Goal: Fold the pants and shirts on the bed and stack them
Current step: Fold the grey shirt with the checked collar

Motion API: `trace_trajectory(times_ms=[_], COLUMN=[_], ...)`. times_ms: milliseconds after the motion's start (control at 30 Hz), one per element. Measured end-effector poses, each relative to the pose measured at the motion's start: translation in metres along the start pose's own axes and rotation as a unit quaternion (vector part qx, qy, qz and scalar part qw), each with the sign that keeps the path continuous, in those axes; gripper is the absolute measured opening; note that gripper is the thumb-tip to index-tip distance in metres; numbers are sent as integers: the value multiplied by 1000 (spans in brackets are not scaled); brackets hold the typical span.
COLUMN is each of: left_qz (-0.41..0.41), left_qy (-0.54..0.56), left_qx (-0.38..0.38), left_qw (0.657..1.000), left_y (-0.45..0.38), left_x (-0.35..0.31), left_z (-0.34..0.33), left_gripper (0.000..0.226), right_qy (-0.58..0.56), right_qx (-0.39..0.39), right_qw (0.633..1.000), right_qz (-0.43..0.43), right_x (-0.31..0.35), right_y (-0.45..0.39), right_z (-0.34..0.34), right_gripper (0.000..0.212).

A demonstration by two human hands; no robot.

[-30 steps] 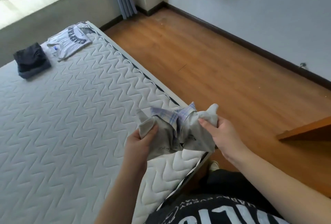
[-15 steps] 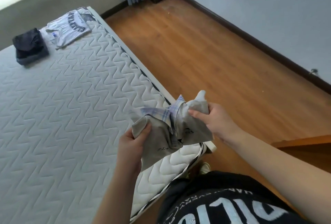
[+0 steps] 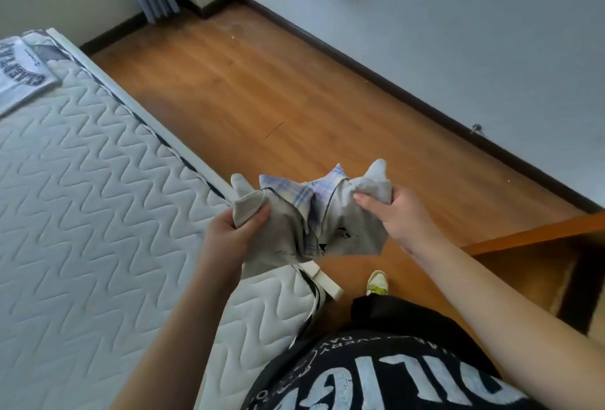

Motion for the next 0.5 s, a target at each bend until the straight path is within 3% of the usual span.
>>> trace_trajectory(times_ms=[167,367,500], left_qz=[13,24,16], left_qy=[-44,-6,-6], left_qx=[24,9,8], left_qw=[999,1000,1000], left_y=[-53,-104,-128], left_x=[12,12,10], left_z=[-76,-168,-228], left_gripper=[31,32,31], right_qy=[-17,-34,-35], right_qx=[-16,-9,6], right_qw=[1000,999,999], right_qz=[-7,-19,-13], right_x=[-30,-51,-54], right_y=[-47,-114,-162], right_z=[65,156,201], right_gripper=[5,30,24])
Point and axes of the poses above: each hand's wrist, its own y-axis away from the middle knuckle, its own z-axis out of the back of the hand, x = y × z, the point moved 7 cm from there along -y, towards the middle knuckle, and after that the axes turned 15 degrees about y, right-handed, at the moved point
